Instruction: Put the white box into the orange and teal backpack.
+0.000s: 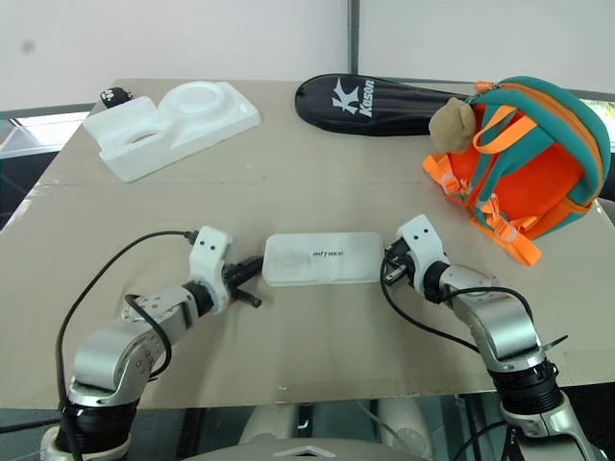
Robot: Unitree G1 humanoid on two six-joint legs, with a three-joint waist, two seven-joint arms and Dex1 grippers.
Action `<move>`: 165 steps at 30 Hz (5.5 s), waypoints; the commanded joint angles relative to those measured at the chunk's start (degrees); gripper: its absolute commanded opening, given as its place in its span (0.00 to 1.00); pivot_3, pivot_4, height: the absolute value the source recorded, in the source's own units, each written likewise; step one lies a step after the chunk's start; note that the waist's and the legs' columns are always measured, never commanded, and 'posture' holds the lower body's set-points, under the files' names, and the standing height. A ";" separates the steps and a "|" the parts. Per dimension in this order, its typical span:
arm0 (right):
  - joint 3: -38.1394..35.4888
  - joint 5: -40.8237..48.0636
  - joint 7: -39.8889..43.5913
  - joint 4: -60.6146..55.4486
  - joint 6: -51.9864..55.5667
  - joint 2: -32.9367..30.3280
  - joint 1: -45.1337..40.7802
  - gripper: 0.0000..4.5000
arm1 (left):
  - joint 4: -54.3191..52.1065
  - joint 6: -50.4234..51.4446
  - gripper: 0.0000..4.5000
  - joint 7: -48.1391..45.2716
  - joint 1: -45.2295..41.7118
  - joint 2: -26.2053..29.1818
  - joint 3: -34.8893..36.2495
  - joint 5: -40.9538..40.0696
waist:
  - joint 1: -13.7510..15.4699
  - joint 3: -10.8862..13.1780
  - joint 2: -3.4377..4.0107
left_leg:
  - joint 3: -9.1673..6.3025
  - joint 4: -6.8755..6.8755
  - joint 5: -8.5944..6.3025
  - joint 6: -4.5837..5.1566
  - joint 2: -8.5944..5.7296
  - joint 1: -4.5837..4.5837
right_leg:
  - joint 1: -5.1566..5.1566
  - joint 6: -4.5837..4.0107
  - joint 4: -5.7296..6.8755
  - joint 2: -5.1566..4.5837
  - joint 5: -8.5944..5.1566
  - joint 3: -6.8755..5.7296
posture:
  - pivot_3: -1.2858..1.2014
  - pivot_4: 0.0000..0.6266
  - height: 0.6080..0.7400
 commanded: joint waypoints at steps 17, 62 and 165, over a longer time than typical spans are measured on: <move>2.68 -3.93 8.59 5.24 -9.68 -5.84 -4.32 0.00 | 21.40 42.07 0.96 -10.46 -13.33 8.17 21.13 -31.20 | 0.43 0.01 -0.04 | -0.04 0.11 0.00 0.00 -0.05 -0.05 | 0.02 0.21 -0.02 -0.02 0.09 -0.07 | 0.52 0.24 1.00; -33.19 4.47 -22.19 6.73 5.78 3.60 -20.08 0.92 | 23.50 26.50 0.25 22.61 -24.56 -7.78 15.13 -63.73 | 0.33 -0.07 0.05 | -0.07 0.11 0.01 0.01 -0.14 -0.15 | -0.04 0.14 -0.01 -0.04 0.15 0.03 | 0.52 0.24 1.00; -14.66 37.52 18.84 -8.33 -2.51 -11.64 -12.96 0.00 | 20.67 -12.37 0.71 -29.68 -45.25 1.31 -18.02 3.52 | 0.45 0.19 0.04 | -0.38 0.66 0.01 0.02 -0.01 -0.89 | -0.36 0.24 0.06 0.08 0.13 -0.32 | 0.52 0.24 1.00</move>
